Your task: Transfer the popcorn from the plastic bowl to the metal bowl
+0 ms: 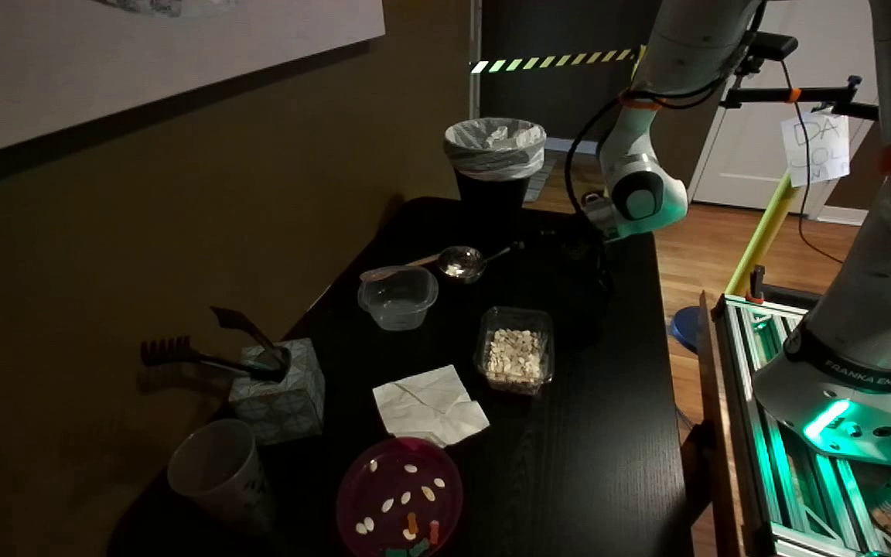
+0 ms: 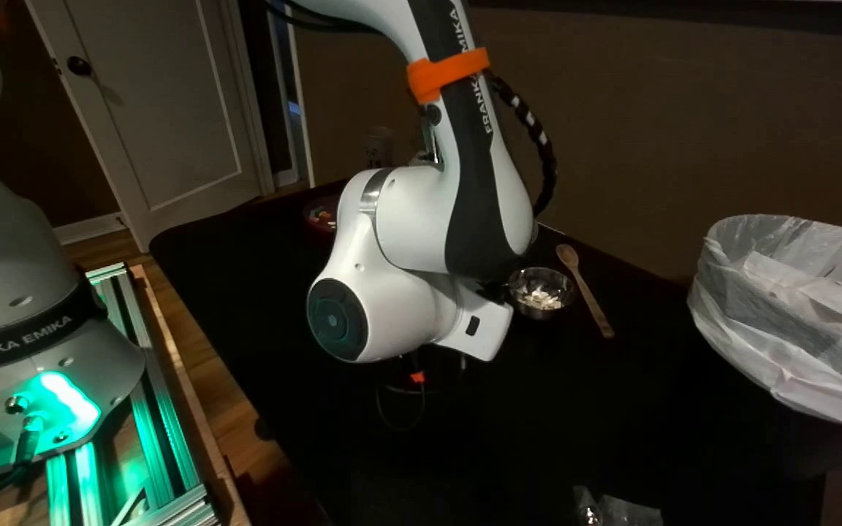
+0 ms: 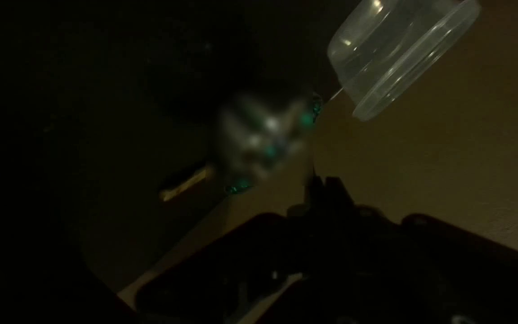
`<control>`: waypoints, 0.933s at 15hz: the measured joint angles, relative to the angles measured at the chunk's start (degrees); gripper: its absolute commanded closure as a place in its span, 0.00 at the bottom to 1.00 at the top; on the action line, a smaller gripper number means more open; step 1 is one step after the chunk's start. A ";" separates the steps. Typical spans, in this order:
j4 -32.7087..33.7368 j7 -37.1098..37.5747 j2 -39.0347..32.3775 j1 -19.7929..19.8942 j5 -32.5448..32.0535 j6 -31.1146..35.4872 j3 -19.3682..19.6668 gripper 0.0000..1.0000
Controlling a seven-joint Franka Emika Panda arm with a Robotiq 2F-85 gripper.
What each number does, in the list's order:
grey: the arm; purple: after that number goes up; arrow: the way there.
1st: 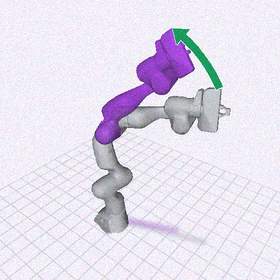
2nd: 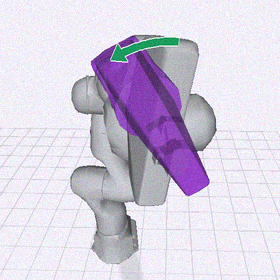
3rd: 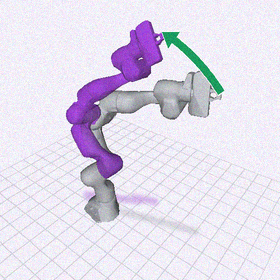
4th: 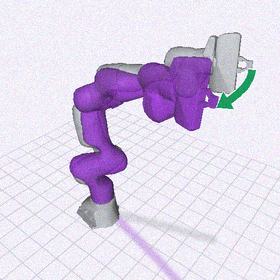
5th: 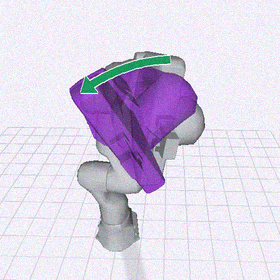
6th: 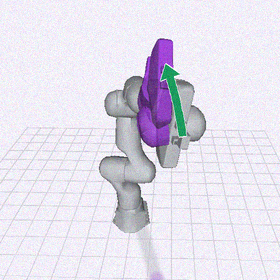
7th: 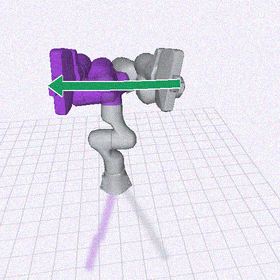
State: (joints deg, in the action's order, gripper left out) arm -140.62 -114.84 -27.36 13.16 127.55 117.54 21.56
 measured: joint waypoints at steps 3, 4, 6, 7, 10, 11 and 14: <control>0.01 8.36 0.57 1.28 -12.96 -2.36 0.69 0.99; 0.00 10.42 0.77 1.81 -17.64 -3.93 1.05 0.99; 0.05 13.75 1.04 3.12 -26.56 -7.86 1.79 0.99; 0.19 15.24 1.07 3.88 -30.72 -10.03 2.10 0.99; 1.15 19.35 1.05 6.25 -42.16 -16.84 2.54 0.99; 1.61 20.46 1.02 7.04 -45.59 -19.30 2.57 0.99; 3.51 23.12 0.76 9.13 -55.42 -26.42 2.58 0.99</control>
State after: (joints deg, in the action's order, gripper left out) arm -137.11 -91.72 -26.59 22.29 72.12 91.12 24.14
